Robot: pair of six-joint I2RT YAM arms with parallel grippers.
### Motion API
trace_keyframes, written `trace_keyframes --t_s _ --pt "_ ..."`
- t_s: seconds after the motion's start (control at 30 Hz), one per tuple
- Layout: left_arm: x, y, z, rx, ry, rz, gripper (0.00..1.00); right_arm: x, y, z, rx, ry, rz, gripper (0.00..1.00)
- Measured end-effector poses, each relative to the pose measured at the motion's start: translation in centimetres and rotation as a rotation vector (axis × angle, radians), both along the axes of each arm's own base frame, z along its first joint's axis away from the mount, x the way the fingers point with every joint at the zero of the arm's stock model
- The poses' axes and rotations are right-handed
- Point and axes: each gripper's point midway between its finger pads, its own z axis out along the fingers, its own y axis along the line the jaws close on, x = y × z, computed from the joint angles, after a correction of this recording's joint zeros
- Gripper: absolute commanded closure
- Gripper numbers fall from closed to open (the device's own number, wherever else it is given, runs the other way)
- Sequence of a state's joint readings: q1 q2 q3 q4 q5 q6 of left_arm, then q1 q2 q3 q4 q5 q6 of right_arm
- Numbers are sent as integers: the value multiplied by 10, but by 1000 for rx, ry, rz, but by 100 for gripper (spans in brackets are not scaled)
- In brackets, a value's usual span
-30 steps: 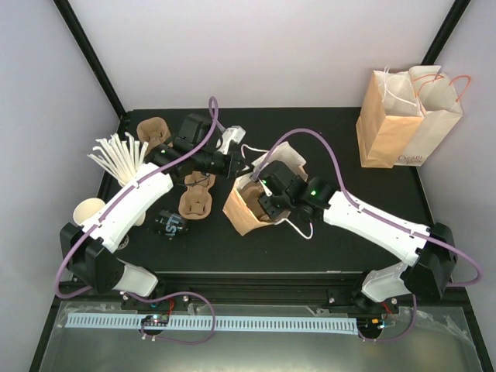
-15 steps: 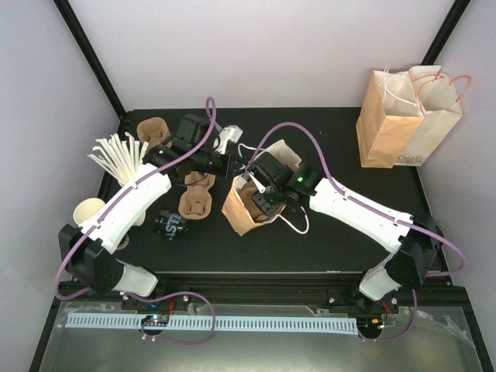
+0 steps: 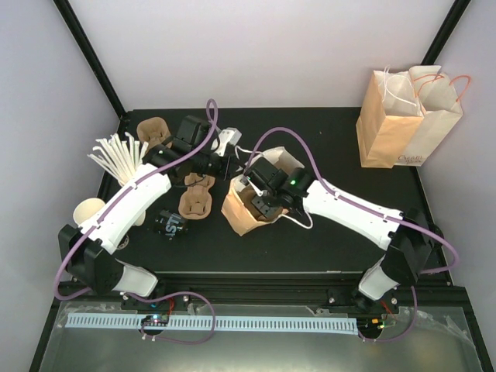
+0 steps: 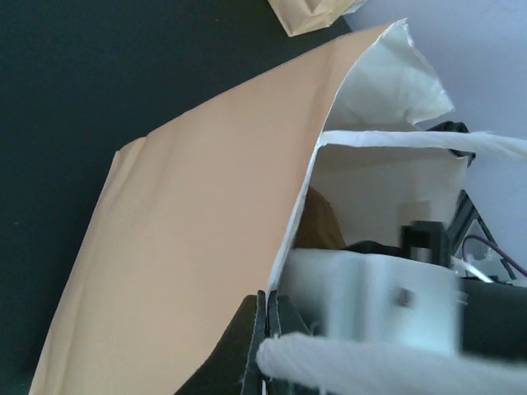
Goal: Pack the takeout coffee
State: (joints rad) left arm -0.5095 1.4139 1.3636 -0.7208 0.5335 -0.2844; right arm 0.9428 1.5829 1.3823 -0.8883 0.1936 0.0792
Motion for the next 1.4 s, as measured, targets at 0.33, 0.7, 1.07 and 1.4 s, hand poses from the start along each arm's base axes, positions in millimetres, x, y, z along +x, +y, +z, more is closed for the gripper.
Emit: trace_keyframes --t_s 0.33,0.7,1.07,1.4 --pt "-1 -1 -2 22 4 -31 97 7 -16 -10 -132 -47 -11 65" --pt "1 1 0 32 -12 -20 97 7 -15 -9 -157 -30 8 70" --pt "-2 -7 12 -12 -41 -72 97 -6 -11 -1 -281 -139 95 69" --pt "-3 -9 14 -12 -55 -83 97 -5 -10 3 -370 -143 116 69"
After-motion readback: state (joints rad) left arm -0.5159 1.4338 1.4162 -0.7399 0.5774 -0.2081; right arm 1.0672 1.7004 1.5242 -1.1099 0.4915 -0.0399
